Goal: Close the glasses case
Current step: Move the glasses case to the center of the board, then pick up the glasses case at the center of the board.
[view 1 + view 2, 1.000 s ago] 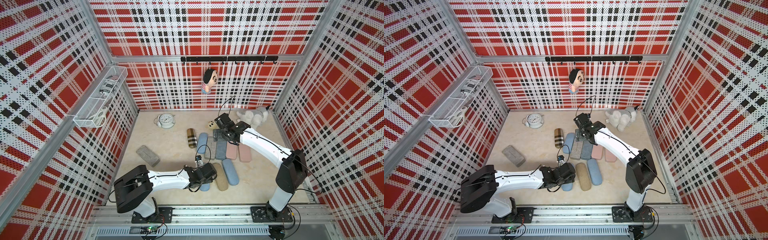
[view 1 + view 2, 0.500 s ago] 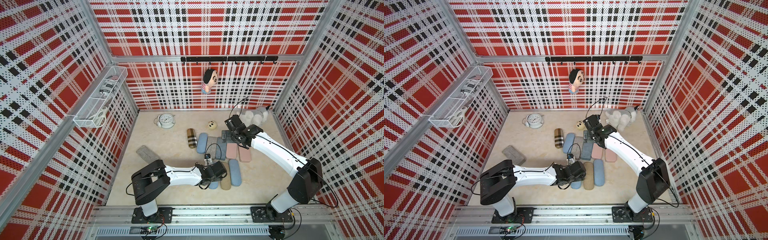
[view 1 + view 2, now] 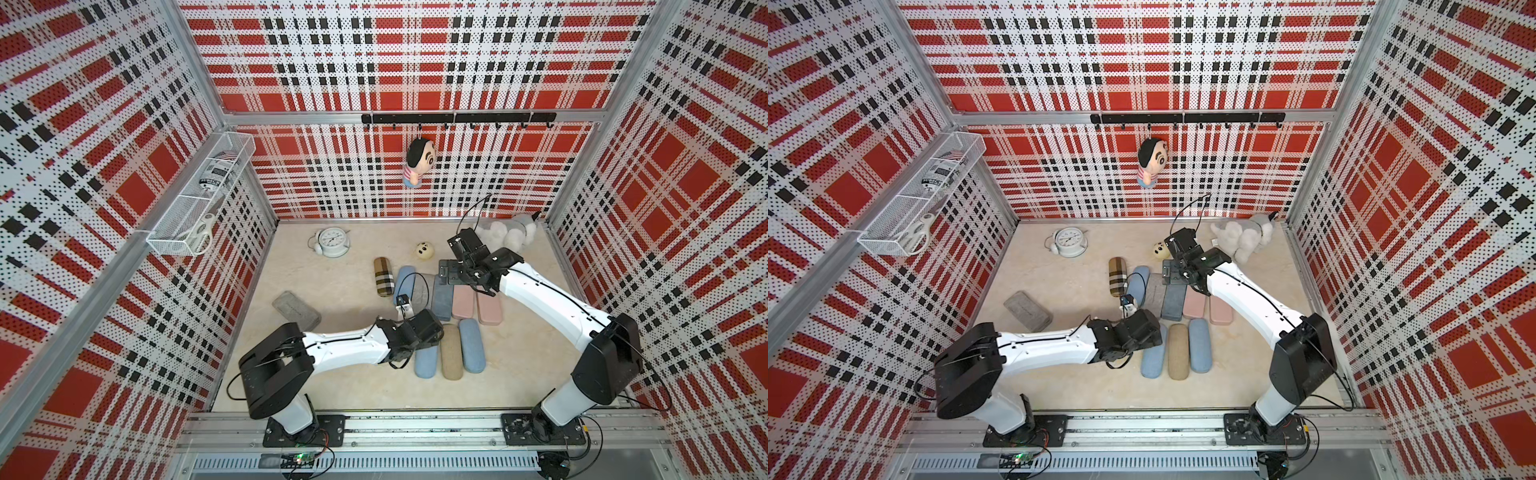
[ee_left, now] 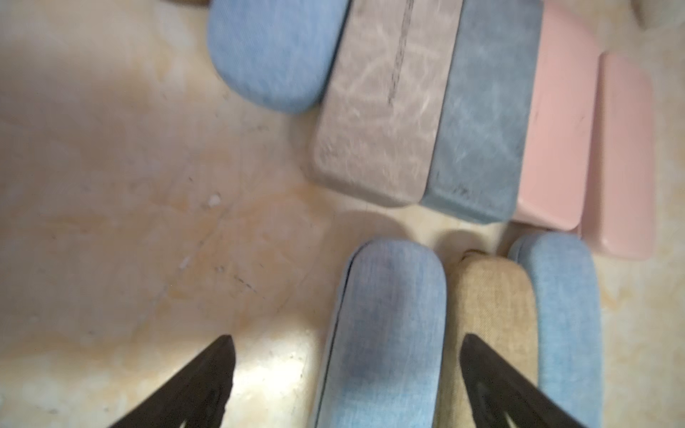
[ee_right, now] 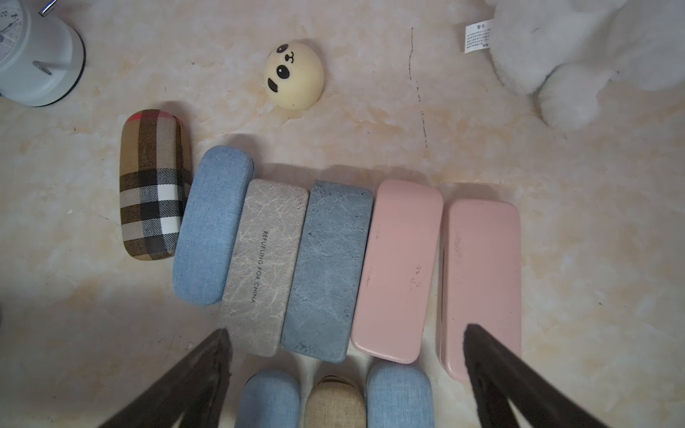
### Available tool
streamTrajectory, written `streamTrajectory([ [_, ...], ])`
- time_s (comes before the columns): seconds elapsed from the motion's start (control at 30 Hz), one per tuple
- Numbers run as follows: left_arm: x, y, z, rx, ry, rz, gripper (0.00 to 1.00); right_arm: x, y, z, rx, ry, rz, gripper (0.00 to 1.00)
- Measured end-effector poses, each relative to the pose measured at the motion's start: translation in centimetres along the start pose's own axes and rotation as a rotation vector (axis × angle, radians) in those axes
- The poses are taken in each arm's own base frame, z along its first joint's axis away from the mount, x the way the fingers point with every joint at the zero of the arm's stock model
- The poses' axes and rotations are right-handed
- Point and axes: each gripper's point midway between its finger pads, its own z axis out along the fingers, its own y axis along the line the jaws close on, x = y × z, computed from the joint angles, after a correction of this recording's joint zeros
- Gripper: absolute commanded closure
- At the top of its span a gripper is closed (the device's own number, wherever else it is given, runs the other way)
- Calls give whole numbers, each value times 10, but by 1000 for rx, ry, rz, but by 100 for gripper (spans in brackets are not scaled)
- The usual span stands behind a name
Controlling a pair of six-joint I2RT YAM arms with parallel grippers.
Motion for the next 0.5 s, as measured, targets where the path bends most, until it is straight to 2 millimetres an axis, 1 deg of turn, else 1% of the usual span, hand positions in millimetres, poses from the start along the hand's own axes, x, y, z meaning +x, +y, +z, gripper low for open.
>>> streamTrajectory([
  [0.07,-27,9,-10,8,-47,-39,1,-8,13,5,-19,1,-27,0],
  [0.13,-53,25,-17,2,-92,-80,0,-15,33,13,-41,4,-63,0],
  [0.23,-89,64,-22,-44,-153,-147,0,-20,71,31,-77,15,-122,0],
  [0.33,-117,109,-21,-122,-190,-199,0,-13,100,57,-99,50,-162,0],
  [0.43,-136,140,-16,-169,-197,-219,0,1,115,78,-101,102,-183,0],
  [0.5,-143,150,-9,-185,-183,-206,0,6,113,86,-82,126,-175,0],
])
